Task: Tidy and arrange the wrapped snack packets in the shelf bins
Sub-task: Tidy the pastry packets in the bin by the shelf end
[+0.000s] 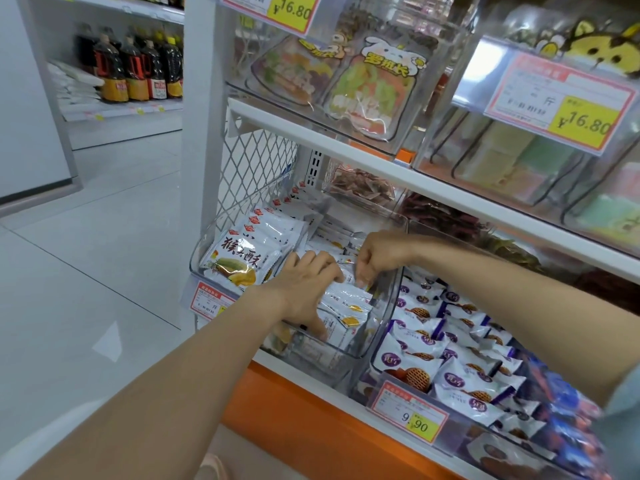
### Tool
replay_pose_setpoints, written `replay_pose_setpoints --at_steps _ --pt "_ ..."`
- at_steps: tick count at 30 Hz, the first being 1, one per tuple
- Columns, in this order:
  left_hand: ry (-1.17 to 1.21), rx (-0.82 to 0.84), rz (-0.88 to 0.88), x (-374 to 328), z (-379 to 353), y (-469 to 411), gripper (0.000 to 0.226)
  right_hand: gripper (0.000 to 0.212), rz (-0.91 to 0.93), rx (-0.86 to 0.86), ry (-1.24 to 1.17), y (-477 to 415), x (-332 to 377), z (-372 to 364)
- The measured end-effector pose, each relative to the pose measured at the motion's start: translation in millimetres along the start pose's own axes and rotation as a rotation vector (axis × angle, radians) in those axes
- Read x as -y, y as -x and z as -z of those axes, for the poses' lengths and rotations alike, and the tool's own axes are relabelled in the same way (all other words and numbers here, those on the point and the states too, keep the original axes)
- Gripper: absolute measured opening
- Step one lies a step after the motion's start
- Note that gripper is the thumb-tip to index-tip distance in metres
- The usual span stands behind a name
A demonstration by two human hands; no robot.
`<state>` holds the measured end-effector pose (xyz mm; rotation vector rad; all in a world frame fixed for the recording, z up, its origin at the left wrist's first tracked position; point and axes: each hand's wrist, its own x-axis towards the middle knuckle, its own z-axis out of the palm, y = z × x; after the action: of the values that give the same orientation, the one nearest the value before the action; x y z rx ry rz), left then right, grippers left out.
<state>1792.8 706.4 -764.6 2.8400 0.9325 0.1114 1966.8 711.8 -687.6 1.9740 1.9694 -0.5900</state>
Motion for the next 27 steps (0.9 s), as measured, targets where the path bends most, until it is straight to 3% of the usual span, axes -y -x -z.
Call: replay_pose_setpoints --at_steps 4,9,13,18,22,27 --pt "0.023 -0.008 0.013 -1 0 1 0.086 0.026 0.003 -0.011 -0.002 -1 2 -5" --pt "0.032 0.000 0.015 -1 0 1 0.083 0.005 0.041 -0.033 0.056 -3 3 -9" --pt "0.019 0.018 0.017 -1 0 0 0.090 0.004 0.017 -0.100 0.062 -2 1 -7" --pt "-0.072 0.076 -0.009 0 -2 -2 0.093 0.014 0.031 -0.056 -0.022 -2 0 -5" --pt "-0.111 0.006 -0.039 -1 -3 -5 0.090 0.012 0.035 -0.275 -0.149 -8 -11 4" --pt "-0.143 -0.053 -0.014 -1 -3 -7 0.091 0.004 0.003 -0.208 0.002 -21 -10 -2"
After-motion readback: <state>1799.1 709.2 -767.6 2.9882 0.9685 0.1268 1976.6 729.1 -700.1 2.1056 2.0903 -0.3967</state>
